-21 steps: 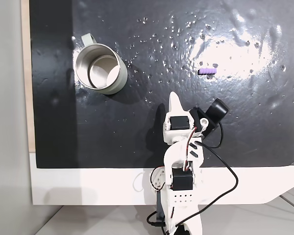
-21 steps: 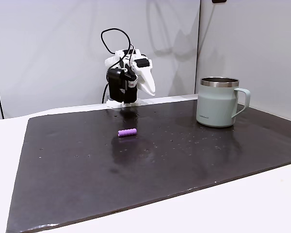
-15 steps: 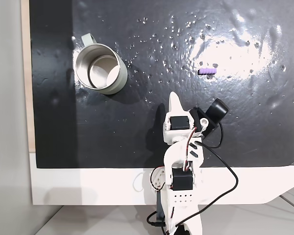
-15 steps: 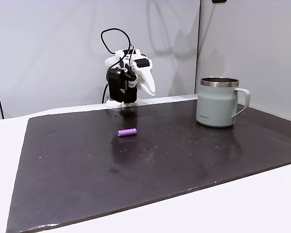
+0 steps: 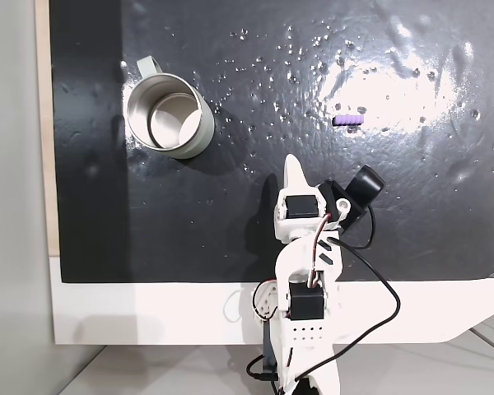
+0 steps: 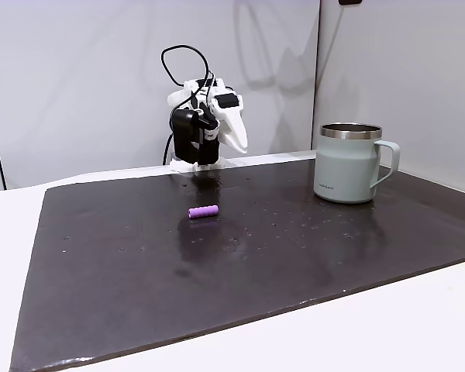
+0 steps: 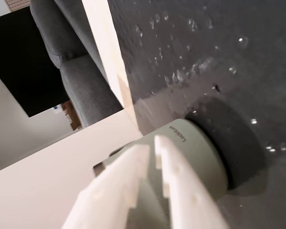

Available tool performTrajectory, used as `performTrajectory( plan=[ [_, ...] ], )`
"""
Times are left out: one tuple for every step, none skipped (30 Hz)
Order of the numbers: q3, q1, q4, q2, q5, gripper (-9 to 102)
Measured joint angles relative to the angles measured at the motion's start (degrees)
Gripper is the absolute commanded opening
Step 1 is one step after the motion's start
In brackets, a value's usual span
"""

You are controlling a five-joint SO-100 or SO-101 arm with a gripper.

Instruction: Grasp a pengrip and put it in the cup.

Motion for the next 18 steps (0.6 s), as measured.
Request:
performTrajectory(
  plan=[
    [-0.9, 0.0, 1.5, 0.0, -0.4, 0],
    [-2.0, 0.0, 3.2, -0.4, -0.9, 0],
    [-3.9, -0.2, 4.7, -1.3, -1.1, 0],
    [-6.2, -0.2, 6.2, -2.8, -1.3, 0],
    [-9.0, -0.1, 7.6, -4.9, -1.6, 0],
    [-12.0, 0.1, 9.0, -7.5, -1.8, 0],
    [-15.3, 0.1, 10.3, -10.5, -2.1, 0],
    [-18.5, 0.1, 11.5, -14.0, -2.2, 0],
    [-21.9, 0.0, 12.7, -17.2, -2.2, 1],
    [-25.1, 0.4, 14.0, -20.6, -2.9, 4],
    [-28.4, 1.0, 15.3, -23.8, -3.7, 7],
    [-31.5, 1.5, 16.8, -26.9, -4.0, 9],
    [-34.5, 1.8, 18.3, -29.9, -4.2, 12],
    [-37.4, 2.5, 19.8, -32.9, -4.3, 14],
    [-40.3, 3.1, 21.2, -35.6, -4.3, 16],
    [-43.0, 3.8, 22.7, -38.1, -4.3, 18],
    [-45.6, 4.6, 24.0, -40.6, -4.3, 20],
    [-48.0, 5.0, 25.3, -42.8, -4.3, 22]
  ],
)
